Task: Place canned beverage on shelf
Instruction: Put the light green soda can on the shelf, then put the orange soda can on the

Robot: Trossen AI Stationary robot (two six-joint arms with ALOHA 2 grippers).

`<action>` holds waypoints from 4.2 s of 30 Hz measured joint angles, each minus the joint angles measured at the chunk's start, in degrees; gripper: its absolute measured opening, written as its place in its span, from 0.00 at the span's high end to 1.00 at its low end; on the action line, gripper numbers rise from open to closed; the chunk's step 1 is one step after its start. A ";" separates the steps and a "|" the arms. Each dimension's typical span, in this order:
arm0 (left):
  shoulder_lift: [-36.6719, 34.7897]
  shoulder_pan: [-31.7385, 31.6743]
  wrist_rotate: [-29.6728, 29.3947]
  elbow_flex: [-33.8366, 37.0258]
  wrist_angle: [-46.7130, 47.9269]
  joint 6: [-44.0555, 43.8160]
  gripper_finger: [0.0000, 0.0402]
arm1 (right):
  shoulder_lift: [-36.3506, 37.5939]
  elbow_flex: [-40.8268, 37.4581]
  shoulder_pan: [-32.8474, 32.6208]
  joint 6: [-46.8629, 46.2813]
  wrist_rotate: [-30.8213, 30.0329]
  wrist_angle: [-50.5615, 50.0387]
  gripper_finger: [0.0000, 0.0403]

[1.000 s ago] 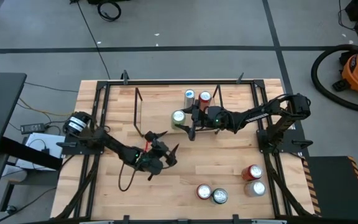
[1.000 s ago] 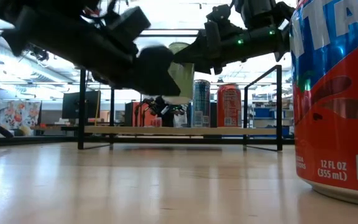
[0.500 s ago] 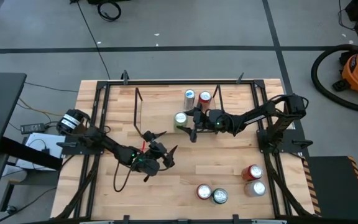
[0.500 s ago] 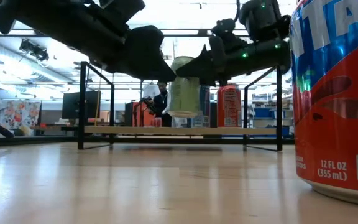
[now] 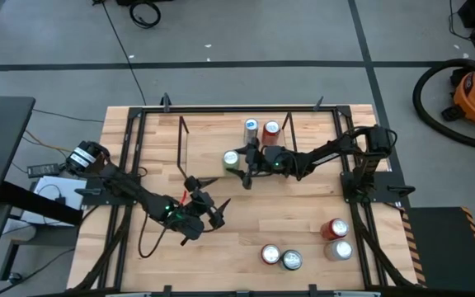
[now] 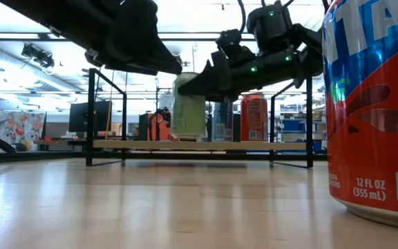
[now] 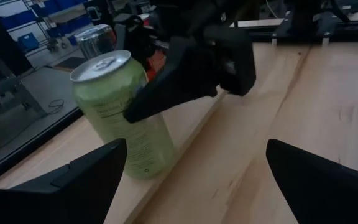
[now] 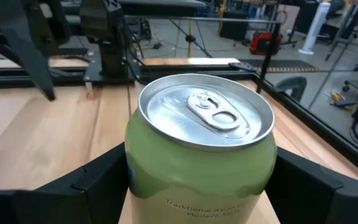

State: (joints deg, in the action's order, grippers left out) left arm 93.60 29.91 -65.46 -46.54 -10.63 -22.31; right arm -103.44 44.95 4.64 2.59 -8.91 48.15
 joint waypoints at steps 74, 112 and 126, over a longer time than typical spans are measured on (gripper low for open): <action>-0.44 2.99 1.91 0.02 16.40 -13.25 0.01 | -3.18 15.75 3.07 4.05 1.47 -17.33 0.02; 0.15 -9.31 -0.79 0.02 16.44 -23.17 0.01 | 23.09 -8.05 -13.34 -5.69 -10.63 -33.91 0.12; 0.15 -16.72 6.20 0.02 13.18 -24.12 0.11 | 24.00 -12.68 -14.08 -4.50 -11.13 -25.86 0.12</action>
State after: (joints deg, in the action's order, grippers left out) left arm 93.76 13.19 -59.25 -46.52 2.54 -46.43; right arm -79.44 32.27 -9.43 -1.91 -20.04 22.29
